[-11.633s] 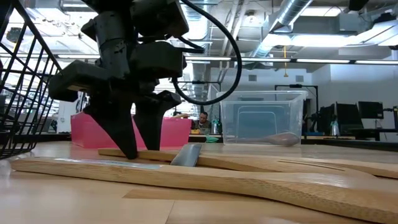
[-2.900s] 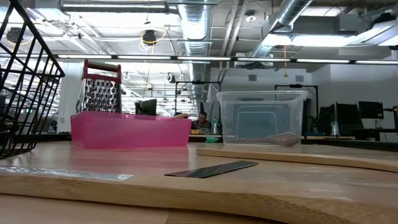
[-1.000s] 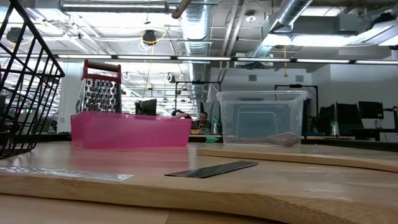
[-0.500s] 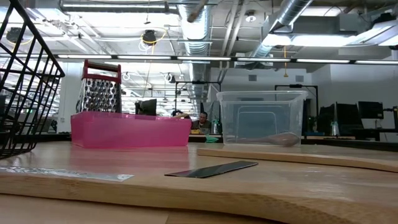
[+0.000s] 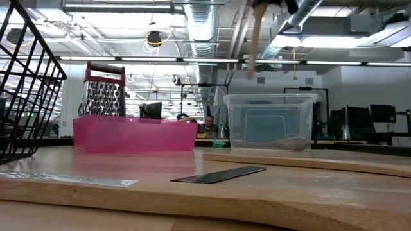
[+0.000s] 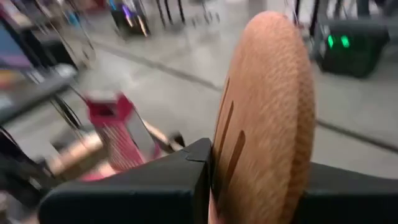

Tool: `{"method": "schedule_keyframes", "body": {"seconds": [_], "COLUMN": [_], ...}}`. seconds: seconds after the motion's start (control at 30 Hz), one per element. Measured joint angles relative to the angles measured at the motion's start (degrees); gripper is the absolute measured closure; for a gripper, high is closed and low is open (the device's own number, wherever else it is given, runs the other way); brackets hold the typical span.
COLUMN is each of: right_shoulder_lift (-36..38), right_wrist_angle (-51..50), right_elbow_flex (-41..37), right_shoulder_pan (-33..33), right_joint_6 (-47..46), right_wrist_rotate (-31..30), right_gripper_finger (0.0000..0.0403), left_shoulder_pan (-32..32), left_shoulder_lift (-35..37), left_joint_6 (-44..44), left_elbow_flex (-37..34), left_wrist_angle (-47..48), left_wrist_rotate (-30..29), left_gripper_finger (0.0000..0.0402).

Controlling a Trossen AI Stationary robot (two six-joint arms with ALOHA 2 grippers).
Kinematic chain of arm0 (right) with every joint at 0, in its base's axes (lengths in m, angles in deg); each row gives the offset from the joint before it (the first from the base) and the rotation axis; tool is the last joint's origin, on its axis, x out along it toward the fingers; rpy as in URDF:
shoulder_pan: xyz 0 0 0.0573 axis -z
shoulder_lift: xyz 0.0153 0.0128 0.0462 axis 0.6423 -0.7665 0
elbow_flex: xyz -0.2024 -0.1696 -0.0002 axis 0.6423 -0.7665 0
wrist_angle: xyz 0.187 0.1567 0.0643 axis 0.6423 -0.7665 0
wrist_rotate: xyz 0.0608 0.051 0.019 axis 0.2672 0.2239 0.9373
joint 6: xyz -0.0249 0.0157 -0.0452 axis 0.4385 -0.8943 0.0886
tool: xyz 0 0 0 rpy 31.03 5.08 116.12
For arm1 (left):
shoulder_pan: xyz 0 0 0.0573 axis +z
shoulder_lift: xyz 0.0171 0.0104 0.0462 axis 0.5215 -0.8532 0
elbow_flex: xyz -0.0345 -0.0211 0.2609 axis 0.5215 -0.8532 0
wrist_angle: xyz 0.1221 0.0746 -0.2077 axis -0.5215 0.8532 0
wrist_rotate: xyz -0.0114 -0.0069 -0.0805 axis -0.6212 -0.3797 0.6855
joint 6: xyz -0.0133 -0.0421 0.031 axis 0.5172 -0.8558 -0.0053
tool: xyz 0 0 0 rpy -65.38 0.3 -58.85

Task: Pick & Place Kitchen Items
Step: Put the wooden serving spoon into the transparent bin

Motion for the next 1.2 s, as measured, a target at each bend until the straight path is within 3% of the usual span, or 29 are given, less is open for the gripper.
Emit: {"method": "schedule_keyframes", "body": {"seconds": [0.5,0.7,1.2], "right_shoulder_lift": [-11.59,-17.32,-24.95], "right_wrist_angle": [-5.60,-12.58,-11.37], "right_elbow_flex": [0.00,-0.02,1.68], "right_shoulder_pan": [7.64,9.00,8.83], "right_joint_6": [12.47,13.77,15.43], "right_wrist_rotate": [-1.21,-1.00,2.18], "right_gripper_finger": [0.0377,0.0377,0.0377], "left_shoulder_pan": [-3.46,-3.45,-3.45], "left_shoulder_lift": [4.42,4.37,4.37], "left_joint_6": [-0.18,-0.18,-0.17], "left_elbow_flex": [0.00,0.00,0.00], "left_wrist_angle": [0.34,0.56,0.69], "left_wrist_rotate": [-0.54,-0.55,-0.55], "left_gripper_finger": [0.0179,0.0179,0.0179]}}
